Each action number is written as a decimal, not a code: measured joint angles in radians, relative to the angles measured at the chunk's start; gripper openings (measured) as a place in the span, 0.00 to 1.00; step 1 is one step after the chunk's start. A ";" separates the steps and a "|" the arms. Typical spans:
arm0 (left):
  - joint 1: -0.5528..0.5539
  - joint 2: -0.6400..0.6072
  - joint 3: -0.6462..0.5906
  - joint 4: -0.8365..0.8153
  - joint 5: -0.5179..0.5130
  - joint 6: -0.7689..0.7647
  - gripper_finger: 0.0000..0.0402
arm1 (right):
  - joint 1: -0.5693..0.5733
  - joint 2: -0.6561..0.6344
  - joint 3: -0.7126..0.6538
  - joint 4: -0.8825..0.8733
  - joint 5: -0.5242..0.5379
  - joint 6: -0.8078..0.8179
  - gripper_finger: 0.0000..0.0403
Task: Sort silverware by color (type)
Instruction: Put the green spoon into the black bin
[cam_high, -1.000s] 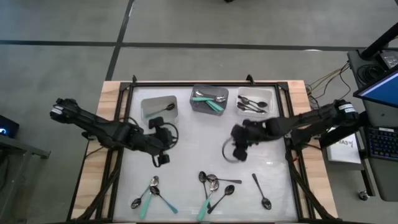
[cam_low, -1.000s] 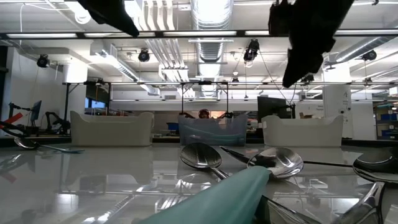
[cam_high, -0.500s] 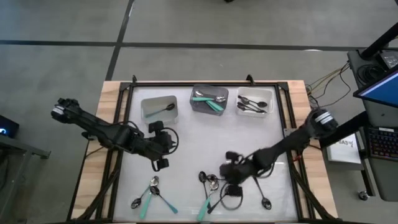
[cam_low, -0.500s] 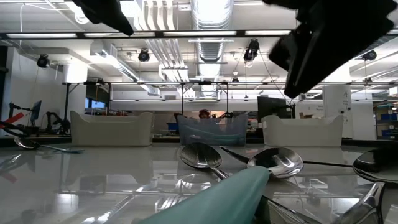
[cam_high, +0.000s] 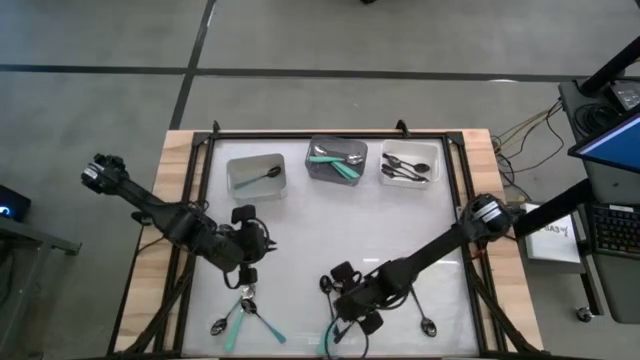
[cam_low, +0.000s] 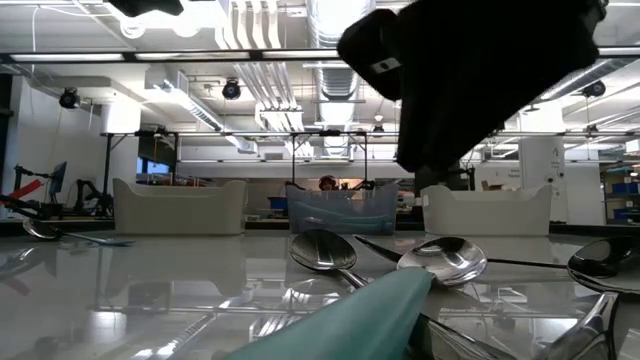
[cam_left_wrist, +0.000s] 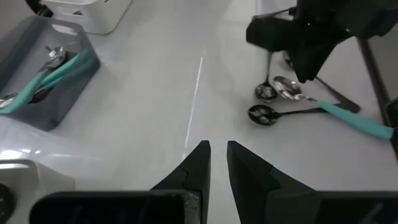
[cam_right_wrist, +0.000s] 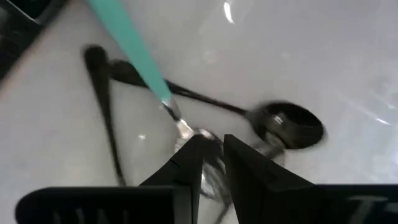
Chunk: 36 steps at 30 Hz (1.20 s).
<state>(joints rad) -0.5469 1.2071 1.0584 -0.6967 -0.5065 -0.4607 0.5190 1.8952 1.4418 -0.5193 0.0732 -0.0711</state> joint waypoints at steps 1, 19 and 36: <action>-0.009 -0.001 0.000 0.001 0.000 -0.004 0.09 | 0.000 0.010 0.014 0.005 -0.021 0.000 0.14; -0.053 -0.001 0.000 0.001 -0.008 -0.020 0.09 | 0.000 0.161 0.111 -0.019 -0.049 -0.044 0.15; -0.052 -0.001 0.000 0.000 -0.008 -0.020 0.09 | -0.002 0.151 0.144 -0.030 -0.097 0.080 0.26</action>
<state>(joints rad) -0.5991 1.2064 1.0584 -0.6964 -0.5140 -0.4808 0.5167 2.0460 1.5860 -0.5494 -0.0236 0.0086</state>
